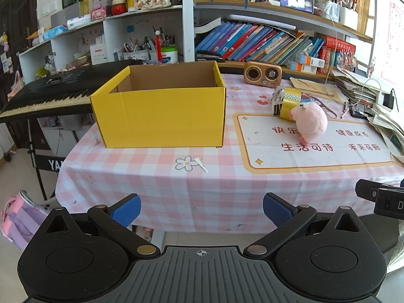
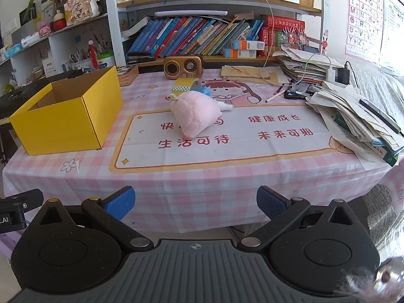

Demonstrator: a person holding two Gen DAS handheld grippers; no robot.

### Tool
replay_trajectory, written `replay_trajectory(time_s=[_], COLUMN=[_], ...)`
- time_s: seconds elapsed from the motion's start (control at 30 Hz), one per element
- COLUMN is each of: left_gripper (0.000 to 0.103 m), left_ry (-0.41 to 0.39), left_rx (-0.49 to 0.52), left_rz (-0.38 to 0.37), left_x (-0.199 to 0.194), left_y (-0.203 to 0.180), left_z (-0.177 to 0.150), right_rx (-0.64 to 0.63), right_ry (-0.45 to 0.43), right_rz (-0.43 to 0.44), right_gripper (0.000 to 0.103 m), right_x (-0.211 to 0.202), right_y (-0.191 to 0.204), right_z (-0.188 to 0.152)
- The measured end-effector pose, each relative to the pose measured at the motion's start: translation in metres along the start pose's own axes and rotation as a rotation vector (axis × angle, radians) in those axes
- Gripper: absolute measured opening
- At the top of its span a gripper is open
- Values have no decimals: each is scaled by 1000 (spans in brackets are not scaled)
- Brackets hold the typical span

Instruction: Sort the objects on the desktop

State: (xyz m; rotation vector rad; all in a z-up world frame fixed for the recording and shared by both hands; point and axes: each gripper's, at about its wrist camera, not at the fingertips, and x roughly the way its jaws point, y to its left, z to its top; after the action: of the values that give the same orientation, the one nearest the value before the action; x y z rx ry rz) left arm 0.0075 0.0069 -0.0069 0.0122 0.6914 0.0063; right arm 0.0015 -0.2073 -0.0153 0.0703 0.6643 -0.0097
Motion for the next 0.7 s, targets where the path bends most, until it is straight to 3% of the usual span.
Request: replay_trajectory(time_s=[0.7], left_gripper=[103], left_ry=[11], left_rx=[-3], left_rz=[-5], left_x=[-3], left_y=[1], left_z=[1], right_rx=[8], right_ry=[1], right_rz=[-4], right_gripper=[103], right_x=[-2], right_y=[-2], right_z=[1])
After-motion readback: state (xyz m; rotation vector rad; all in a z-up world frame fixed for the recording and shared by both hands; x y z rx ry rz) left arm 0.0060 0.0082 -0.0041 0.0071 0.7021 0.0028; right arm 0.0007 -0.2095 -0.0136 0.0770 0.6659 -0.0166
